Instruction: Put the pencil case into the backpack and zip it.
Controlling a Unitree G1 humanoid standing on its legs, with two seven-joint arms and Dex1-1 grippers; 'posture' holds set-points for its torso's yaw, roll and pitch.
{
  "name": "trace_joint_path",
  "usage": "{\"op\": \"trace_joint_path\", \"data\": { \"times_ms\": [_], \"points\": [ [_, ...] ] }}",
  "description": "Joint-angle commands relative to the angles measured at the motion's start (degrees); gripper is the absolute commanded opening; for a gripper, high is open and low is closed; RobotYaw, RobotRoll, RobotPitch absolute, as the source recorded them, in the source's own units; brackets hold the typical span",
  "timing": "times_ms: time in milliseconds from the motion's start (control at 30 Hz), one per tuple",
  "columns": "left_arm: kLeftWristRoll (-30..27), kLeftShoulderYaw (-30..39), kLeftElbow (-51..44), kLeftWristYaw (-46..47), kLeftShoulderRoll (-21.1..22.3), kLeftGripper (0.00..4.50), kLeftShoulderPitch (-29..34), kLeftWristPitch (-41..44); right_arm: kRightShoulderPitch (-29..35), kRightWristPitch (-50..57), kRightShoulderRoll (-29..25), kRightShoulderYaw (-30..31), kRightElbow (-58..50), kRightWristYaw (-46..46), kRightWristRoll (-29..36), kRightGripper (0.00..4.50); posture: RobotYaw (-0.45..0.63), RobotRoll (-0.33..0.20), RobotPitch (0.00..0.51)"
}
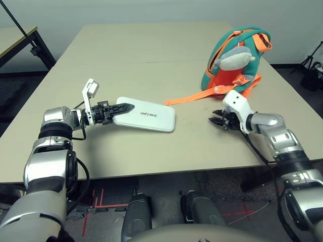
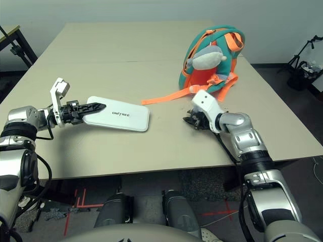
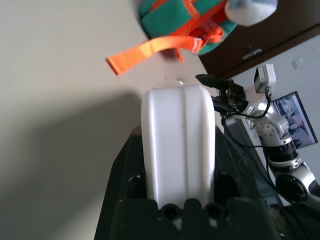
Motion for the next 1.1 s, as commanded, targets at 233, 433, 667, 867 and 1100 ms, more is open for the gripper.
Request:
{"op": "trace_joint_path", "data": {
  "times_ms": [233, 433, 667, 867, 1100],
  "points": [
    [-7.61, 8.48, -8.68, 7.64, -2.38, 1.41, 0.65, -0.86, -2.16, 4.78, 1.22, -11.87, -1.15, -11.54, 8.33, 4.50, -0.15, 0.000, 0.013],
    [-10.44, 10.65, -13.71, 11.08, -4.18, 1.41, 1.77, -1.11, -8.19, 2.60, 3.18, -16.32, 5.85, -18.62, 11.19, 4.50, -0.14, 0.000, 0.009],
    [-13.82, 11.78, -19.39, 13.74, -5.09, 1.41, 4.25, 1.35, -16.10, -4.38, 3.57, -16.51, 20.76, -20.99, 11.09, 4.50, -0.11, 0.000, 0.002],
    [-16.18, 12.34, -22.58, 15.52, -4.62, 1.41, 5.96, 2.63, -22.37, -10.86, 3.94, -14.78, 34.44, -19.81, 9.70, 4.50, -0.08, 0.000, 0.000],
    [-19.00, 13.29, -26.74, 17.70, -4.45, 1.41, 8.67, 4.34, -26.83, -16.16, 4.81, -15.42, 44.45, -19.43, 9.81, 3.57, -0.06, 0.000, 0.000]
  ]
}}
